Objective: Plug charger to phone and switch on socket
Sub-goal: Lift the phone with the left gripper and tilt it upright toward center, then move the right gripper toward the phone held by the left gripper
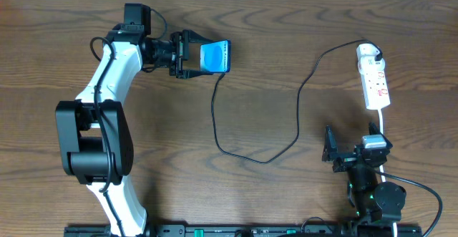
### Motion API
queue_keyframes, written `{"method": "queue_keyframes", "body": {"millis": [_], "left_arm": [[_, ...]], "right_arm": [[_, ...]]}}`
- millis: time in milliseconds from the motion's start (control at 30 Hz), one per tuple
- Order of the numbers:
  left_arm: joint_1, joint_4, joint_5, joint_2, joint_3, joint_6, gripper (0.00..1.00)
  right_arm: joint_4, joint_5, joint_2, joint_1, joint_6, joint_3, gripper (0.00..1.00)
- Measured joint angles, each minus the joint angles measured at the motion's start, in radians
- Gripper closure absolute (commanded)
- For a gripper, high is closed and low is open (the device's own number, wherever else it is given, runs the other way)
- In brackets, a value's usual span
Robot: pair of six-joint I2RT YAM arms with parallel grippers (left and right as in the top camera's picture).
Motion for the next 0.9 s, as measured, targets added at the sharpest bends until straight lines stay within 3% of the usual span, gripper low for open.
{"method": "queue_keyframes", "body": {"millis": [900], "left_arm": [[0.000,0.000,0.000,0.000,0.000,0.000,0.39]], "right_arm": [[0.000,-0.012,0.000,0.000,0.075,0.000,0.01]]}}
